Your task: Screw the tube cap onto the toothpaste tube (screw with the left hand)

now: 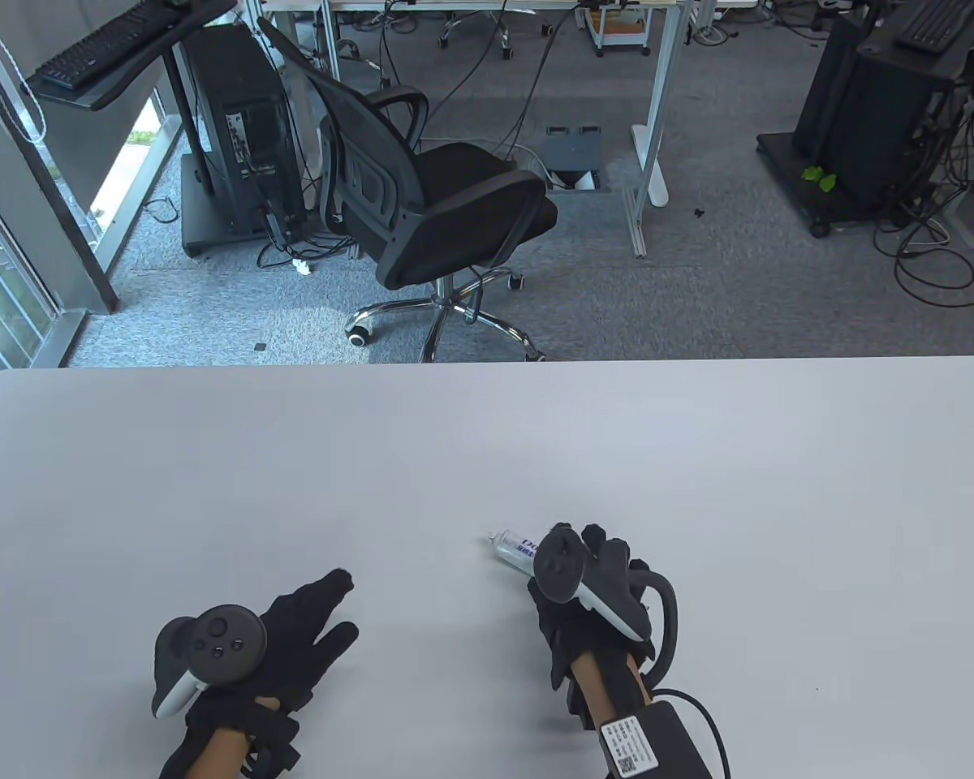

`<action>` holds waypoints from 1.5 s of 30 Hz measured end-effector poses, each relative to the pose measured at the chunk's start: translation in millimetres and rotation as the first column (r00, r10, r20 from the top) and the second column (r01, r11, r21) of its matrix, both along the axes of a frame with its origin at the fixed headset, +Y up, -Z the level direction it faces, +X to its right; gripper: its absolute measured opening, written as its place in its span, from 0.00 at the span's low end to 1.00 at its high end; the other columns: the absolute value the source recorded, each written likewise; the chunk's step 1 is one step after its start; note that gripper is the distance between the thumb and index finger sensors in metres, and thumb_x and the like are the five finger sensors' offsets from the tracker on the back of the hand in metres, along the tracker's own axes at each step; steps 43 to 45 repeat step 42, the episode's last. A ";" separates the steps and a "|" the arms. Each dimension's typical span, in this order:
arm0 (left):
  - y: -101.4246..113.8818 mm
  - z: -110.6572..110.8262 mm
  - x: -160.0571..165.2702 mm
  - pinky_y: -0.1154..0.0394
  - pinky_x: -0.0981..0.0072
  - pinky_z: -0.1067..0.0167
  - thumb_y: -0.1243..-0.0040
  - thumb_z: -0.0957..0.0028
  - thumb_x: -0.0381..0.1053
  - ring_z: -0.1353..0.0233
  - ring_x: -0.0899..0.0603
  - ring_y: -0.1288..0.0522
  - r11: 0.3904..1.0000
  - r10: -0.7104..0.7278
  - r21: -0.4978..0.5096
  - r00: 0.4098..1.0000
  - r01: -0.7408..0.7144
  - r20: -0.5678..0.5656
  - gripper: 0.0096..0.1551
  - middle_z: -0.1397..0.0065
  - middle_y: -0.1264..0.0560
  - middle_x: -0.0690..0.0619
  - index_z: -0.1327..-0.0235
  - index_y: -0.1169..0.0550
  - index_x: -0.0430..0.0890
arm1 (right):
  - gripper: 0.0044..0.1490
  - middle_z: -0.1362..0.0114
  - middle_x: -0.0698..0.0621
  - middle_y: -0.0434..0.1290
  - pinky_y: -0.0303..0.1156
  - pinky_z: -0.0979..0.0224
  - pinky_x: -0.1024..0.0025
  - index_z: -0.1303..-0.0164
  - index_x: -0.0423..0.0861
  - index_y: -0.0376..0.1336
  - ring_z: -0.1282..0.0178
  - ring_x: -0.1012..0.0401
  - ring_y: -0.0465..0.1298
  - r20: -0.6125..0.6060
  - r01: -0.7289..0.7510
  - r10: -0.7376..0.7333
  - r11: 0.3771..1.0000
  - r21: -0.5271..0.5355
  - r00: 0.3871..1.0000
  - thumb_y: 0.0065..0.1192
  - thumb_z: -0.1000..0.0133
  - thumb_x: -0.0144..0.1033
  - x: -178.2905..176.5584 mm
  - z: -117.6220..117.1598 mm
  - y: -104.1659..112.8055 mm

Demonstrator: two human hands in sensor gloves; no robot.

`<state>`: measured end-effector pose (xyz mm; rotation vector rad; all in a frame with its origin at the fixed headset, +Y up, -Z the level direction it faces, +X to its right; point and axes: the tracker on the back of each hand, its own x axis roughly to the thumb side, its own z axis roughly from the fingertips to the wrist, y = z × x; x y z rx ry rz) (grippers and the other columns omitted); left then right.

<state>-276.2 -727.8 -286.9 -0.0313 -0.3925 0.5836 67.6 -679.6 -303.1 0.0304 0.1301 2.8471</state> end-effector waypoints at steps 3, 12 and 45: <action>-7.2 0.5 1.4 0.47 0.32 0.25 0.49 0.40 0.71 0.14 0.35 0.44 0.995 -0.083 0.049 0.996 0.085 -0.042 0.45 0.12 0.43 0.44 0.12 0.44 0.54 | 0.47 0.14 0.30 0.41 0.42 0.28 0.23 0.15 0.43 0.43 0.17 0.27 0.42 -0.050 0.125 -0.121 0.988 0.092 0.991 0.53 0.38 0.51 -14.2 24.8 10.9; -31.7 -3.6 -7.4 0.61 0.33 0.26 0.51 0.42 0.77 0.13 0.37 0.63 0.964 -0.266 -0.033 0.957 0.264 -0.119 0.50 0.10 0.59 0.49 0.12 0.51 0.60 | 0.51 0.15 0.36 0.30 0.28 0.32 0.26 0.14 0.48 0.38 0.20 0.33 0.27 -0.185 0.088 -0.056 0.982 0.170 0.981 0.41 0.42 0.62 -52.4 37.4 -46.3; -42.3 -5.9 11.1 0.65 0.32 0.27 0.56 0.44 0.80 0.13 0.36 0.65 0.903 -0.417 -0.140 0.907 0.406 -0.053 0.52 0.10 0.62 0.47 0.13 0.57 0.61 | 0.50 0.17 0.34 0.30 0.30 0.32 0.26 0.15 0.44 0.36 0.21 0.31 0.29 -0.225 0.012 -0.044 0.990 -0.141 0.973 0.44 0.40 0.59 -61.2 24.7 -94.8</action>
